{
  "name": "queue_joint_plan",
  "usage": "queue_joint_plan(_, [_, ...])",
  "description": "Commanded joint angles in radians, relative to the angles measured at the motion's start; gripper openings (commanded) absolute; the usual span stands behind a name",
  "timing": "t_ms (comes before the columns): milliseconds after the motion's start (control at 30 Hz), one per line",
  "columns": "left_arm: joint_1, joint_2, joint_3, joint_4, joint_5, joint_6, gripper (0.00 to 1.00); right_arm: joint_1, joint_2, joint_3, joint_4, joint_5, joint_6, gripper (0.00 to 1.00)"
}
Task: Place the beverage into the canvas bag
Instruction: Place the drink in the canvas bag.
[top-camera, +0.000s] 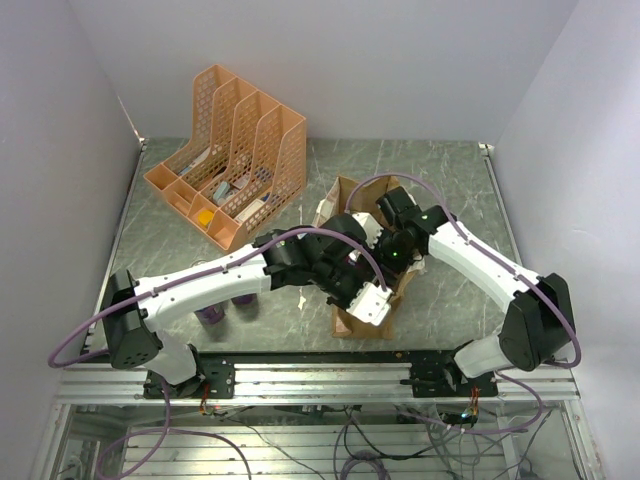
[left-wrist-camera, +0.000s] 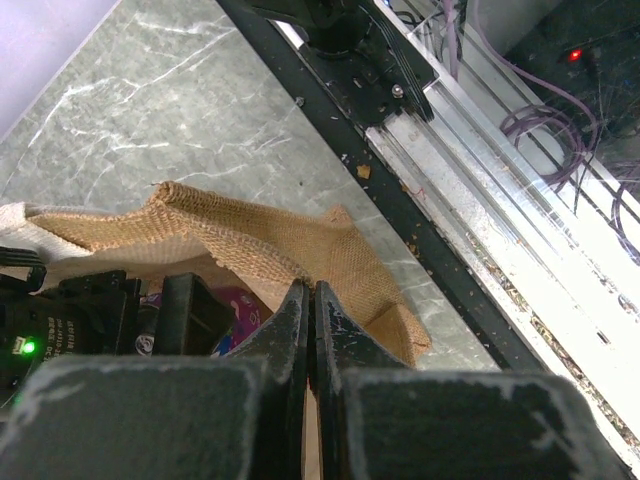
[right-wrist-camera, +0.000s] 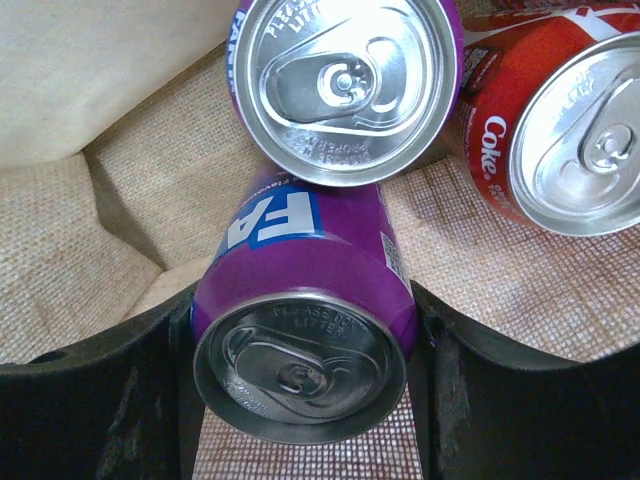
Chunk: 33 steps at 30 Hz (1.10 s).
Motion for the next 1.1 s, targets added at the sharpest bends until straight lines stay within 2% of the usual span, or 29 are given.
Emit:
queue_joint_plan(0, [0.004,-0.031,-0.037,-0.023,0.029,0.030,0.07,0.001,0.019,-0.019,0.092,0.041,0.023,0.06])
queue_joint_plan(233, [0.006,-0.033,-0.043,-0.019,0.023,0.036,0.07,0.001,0.050,-0.064,0.160,0.084,0.013,0.10])
queue_joint_plan(667, [0.024,-0.032,-0.050,-0.002,0.025,0.025,0.07,0.002,0.122,-0.102,0.239,0.092,-0.023,0.33])
queue_joint_plan(800, [0.030,-0.029,-0.045,-0.003,0.020,0.029,0.08,0.001,0.114,-0.106,0.244,0.098,-0.040,0.44])
queue_joint_plan(1067, [0.049,-0.024,-0.034,-0.008,0.017,0.037,0.08,0.001,0.099,-0.045,0.182,0.068,-0.059,0.74])
